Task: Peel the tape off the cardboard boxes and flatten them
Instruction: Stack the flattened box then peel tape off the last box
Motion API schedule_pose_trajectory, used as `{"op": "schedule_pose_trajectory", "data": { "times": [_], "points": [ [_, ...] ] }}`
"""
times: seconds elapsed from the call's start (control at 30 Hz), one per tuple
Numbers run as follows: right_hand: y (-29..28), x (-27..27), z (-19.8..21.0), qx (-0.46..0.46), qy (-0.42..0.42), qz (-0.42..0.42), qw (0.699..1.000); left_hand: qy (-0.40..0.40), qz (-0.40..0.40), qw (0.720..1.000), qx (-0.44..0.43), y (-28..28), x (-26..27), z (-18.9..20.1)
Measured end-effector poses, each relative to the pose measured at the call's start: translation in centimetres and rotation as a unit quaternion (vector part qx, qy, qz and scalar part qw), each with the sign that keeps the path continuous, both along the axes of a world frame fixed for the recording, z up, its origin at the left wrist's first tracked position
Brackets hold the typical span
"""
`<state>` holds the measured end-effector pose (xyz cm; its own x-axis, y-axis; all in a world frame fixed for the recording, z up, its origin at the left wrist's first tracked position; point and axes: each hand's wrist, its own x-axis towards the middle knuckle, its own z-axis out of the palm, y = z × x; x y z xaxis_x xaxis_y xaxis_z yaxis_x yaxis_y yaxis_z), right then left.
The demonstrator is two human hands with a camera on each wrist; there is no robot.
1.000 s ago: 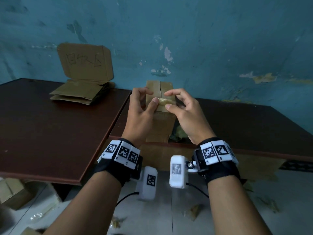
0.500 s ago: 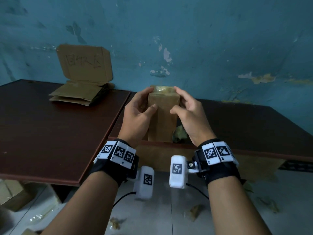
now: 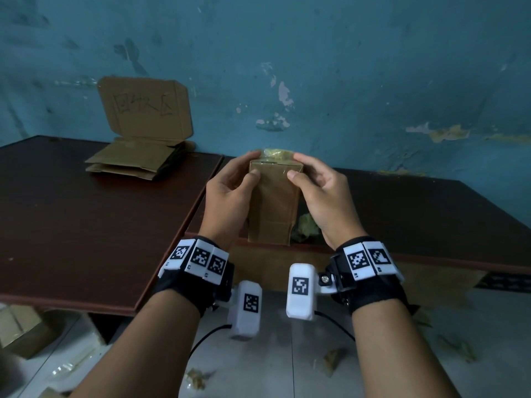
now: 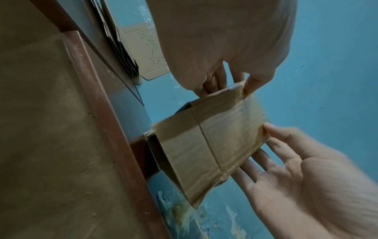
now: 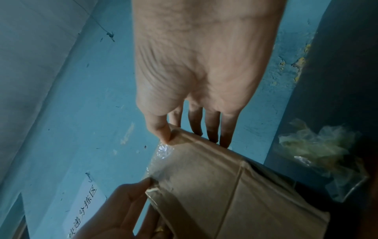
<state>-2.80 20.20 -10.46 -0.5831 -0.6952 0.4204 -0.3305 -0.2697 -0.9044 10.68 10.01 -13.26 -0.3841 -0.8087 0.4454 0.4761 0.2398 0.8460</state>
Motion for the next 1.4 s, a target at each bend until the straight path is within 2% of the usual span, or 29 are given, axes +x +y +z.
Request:
{"op": "schedule_pose_trajectory", "data": {
  "times": [0.57, 0.83, 1.03, 1.13, 1.23, 1.33, 1.4],
  "points": [
    [0.3, -0.2, 0.0, -0.005, -0.020, 0.022, 1.000, 0.031, 0.016, 0.999, 0.016, -0.2, -0.6, -0.2],
    [-0.4, -0.1, -0.9, -0.002, 0.010, 0.007, 1.000, 0.001, 0.076, 0.997, -0.015, -0.7, -0.5, -0.8],
    [-0.5, -0.3, -1.0, 0.020, -0.035, 0.061, 0.997, 0.008, 0.047, 0.999, 0.026, -0.7, -0.4, -0.5],
    [-0.6, -0.4, -0.9, -0.005, -0.049, 0.092, 0.995, 0.016, 0.041, 0.999, 0.031, -0.8, -0.4, -0.4],
    [-0.3, -0.5, -0.9, -0.040, 0.030, 0.077, 0.996, 0.023, 0.046, 0.999, 0.011, -0.9, -0.4, -0.6],
    [-0.1, -0.4, -0.7, -0.015, 0.141, 0.035, 0.989, 0.018, 0.063, 0.998, -0.017, -0.8, -0.3, -0.4],
    [0.0, -0.1, -0.5, -0.007, 0.181, 0.016, 0.983, 0.018, 0.078, 0.996, -0.029, -0.7, -0.2, -0.2]
  ]
}}
